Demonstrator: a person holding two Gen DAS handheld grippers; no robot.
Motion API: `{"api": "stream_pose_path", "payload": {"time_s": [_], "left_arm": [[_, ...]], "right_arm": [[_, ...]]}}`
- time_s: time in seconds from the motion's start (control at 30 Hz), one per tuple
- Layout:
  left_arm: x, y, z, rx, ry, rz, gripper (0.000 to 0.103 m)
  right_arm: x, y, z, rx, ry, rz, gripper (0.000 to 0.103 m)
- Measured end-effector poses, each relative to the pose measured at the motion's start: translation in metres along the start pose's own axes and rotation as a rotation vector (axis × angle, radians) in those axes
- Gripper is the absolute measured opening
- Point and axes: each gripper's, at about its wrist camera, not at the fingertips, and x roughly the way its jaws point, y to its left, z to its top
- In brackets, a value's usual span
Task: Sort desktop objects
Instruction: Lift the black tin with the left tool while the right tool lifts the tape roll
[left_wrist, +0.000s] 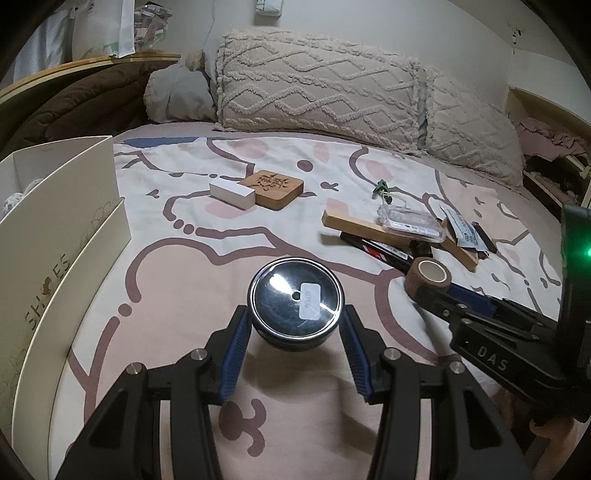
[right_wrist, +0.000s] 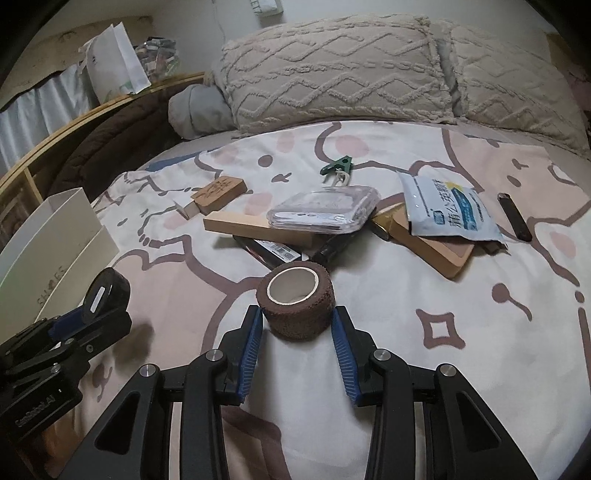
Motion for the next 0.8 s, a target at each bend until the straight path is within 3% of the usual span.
{"api": "stream_pose_path", "payload": {"time_s": [0.3,0.43,0.6,0.63,0.8], "left_arm": [[0.001,-0.006,-0.001,0.018,0.004,0.0,0.049],[0.002,-0.007,-0.002,0.02,0.006,-0.001,0.049],[0.002,-0.008,-0.002,0.018,0.005,-0.002,0.049],[0.001,-0.008,-0.002,0.02,0.003,-0.002,0.049],[-0.002,-0.008,0.001,0.021,-0.004,-0.001,0.049]], "right_arm": [[0.008,-0.005,0.006,0.017,0.019,-0.002,0.041],[0.016,-0.003,0.01,0.008,0.053,0.004,0.058],[0.009,0.002,0.009,-0.024,0.01,0.006,0.057],[0.004,0.002,0.008,-0.024,-0.009,0.011,0.046],[-0.004,0.006,0.009,-0.038,-0.046,0.002,0.045]]}}
